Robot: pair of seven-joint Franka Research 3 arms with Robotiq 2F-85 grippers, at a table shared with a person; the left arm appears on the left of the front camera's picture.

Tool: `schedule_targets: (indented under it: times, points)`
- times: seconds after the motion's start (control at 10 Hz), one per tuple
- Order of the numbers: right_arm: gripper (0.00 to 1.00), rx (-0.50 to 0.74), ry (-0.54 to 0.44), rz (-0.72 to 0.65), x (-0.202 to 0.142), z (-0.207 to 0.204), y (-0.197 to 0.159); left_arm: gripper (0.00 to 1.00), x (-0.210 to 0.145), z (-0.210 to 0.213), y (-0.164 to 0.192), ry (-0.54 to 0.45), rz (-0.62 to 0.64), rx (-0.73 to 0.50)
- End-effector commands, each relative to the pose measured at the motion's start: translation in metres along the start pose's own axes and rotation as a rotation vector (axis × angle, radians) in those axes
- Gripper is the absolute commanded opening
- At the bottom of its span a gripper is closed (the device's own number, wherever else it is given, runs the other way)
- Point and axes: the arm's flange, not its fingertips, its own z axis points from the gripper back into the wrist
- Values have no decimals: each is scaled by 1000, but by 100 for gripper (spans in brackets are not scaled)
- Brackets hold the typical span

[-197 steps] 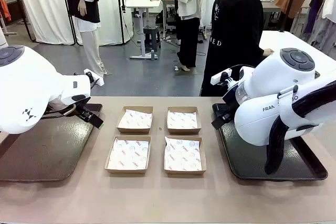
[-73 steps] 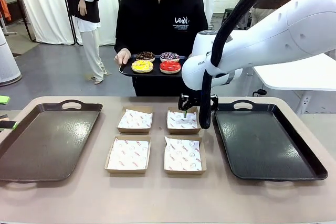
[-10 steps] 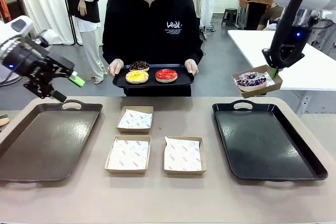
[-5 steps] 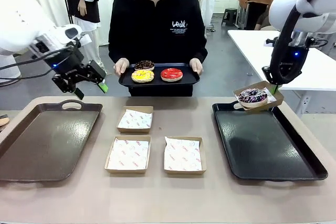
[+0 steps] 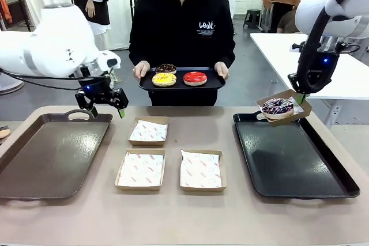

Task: Individually package the donuts and arrange them on the tray.
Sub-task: Place the picked Paper togo box on the Handle tray while simultaneously picking up another Paper togo box from the table with the other hand.

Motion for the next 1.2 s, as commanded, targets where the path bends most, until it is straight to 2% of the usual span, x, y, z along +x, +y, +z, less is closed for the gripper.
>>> schedule_targets:
  times: [0.0,0.4,0.5,0.6,1.1]
  points:
    - [1,0,2,-4,1,3,1,100,10,-7,-21,8,-14,-5]
    - [1,0,2,-4,1,3,1,100,12,-39,-37,11,-64,-69]
    - [1,0,2,-4,1,3,1,100,0,-32,-30,38,-92,-204]
    - [1,0,2,-4,1,3,1,100,10,-35,-38,20,-55,-35]
    - [1,0,2,-4,1,3,1,100,10,-35,-38,20,-55,-35]
